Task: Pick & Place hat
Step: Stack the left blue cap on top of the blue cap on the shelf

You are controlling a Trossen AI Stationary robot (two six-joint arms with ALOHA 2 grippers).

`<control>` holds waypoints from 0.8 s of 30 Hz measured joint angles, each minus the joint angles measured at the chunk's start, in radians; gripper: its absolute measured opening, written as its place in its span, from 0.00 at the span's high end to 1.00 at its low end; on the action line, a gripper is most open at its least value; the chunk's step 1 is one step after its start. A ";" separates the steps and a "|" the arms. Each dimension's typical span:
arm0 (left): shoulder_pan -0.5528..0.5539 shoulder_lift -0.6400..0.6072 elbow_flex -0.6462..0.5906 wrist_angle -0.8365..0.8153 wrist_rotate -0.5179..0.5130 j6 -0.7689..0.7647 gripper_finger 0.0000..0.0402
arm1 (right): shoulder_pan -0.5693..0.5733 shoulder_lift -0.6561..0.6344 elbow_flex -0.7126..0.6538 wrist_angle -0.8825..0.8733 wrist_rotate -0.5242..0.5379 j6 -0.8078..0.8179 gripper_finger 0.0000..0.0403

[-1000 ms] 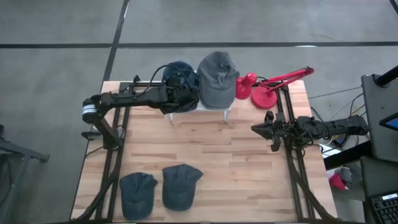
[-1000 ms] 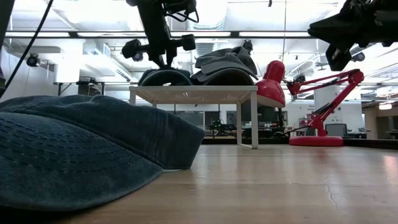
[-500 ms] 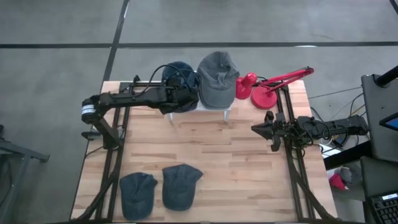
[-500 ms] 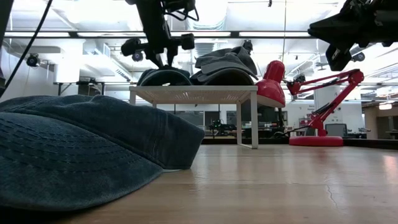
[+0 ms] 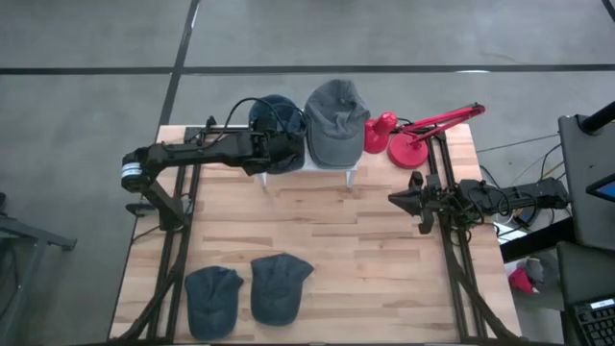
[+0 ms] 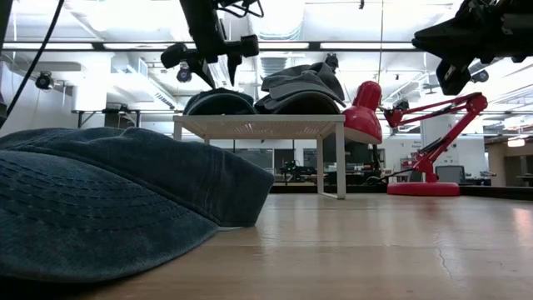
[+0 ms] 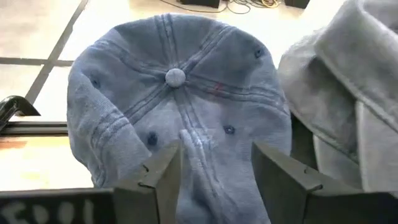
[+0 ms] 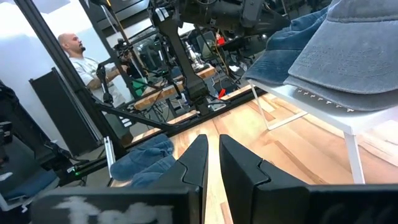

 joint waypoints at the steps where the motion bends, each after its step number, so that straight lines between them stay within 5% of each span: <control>1: -0.002 0.000 0.007 0.000 0.000 0.008 0.52 | 0.000 0.000 0.000 0.000 0.000 0.000 0.90; 14: -0.042 0.000 0.156 -0.036 0.062 0.257 0.51 | 0.000 0.000 0.000 0.000 0.000 0.000 0.91; 18: -0.063 0.000 0.206 -0.157 0.286 0.313 0.51 | 0.000 0.000 0.000 0.000 -0.001 0.000 0.90; 24: -0.131 -0.001 0.218 -0.382 0.615 0.133 0.51 | 0.000 0.000 0.000 0.000 -0.003 0.000 0.90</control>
